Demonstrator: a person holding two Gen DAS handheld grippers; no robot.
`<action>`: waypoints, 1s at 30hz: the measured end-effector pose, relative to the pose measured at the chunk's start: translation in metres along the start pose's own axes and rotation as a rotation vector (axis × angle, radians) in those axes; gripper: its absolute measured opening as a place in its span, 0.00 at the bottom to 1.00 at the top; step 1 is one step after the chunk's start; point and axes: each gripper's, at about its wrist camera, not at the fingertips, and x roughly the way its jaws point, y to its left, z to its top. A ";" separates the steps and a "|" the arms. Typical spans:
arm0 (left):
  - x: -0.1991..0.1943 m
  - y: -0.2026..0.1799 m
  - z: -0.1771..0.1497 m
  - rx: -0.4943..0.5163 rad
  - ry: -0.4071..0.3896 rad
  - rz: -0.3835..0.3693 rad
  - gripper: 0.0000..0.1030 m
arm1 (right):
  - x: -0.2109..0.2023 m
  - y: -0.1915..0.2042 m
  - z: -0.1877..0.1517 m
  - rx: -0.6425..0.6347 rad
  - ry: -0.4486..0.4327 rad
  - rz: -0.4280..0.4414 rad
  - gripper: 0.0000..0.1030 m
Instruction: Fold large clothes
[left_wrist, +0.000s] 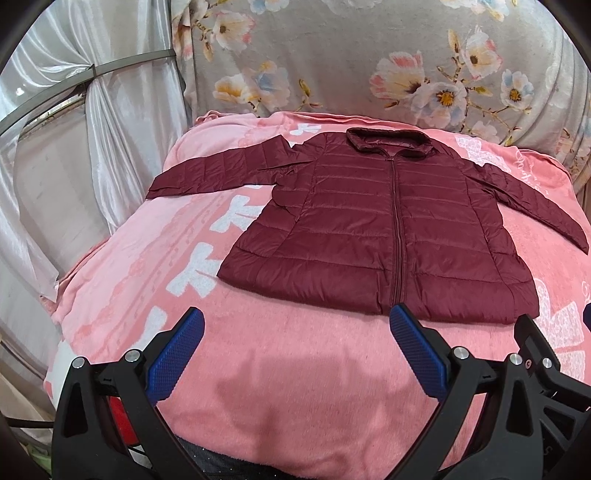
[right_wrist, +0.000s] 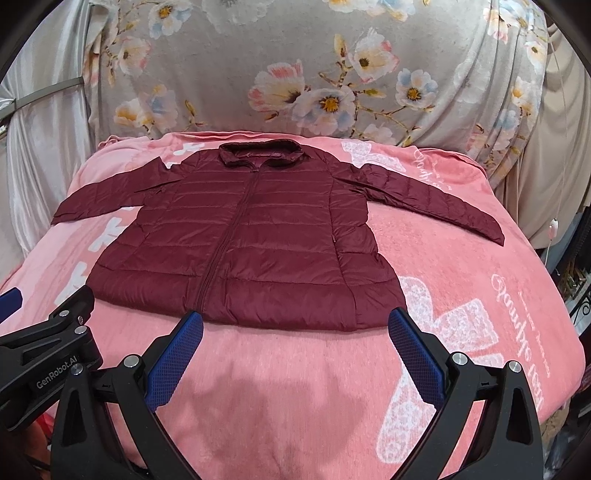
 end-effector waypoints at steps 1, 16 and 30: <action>0.001 -0.001 0.001 0.001 0.001 0.001 0.95 | 0.001 0.000 0.002 0.000 0.002 0.000 0.95; 0.011 -0.008 0.018 0.003 0.004 0.007 0.95 | 0.013 -0.001 0.018 -0.002 0.008 0.004 0.95; 0.017 -0.006 0.027 -0.004 0.005 0.009 0.95 | 0.020 0.000 0.029 -0.008 0.009 0.009 0.95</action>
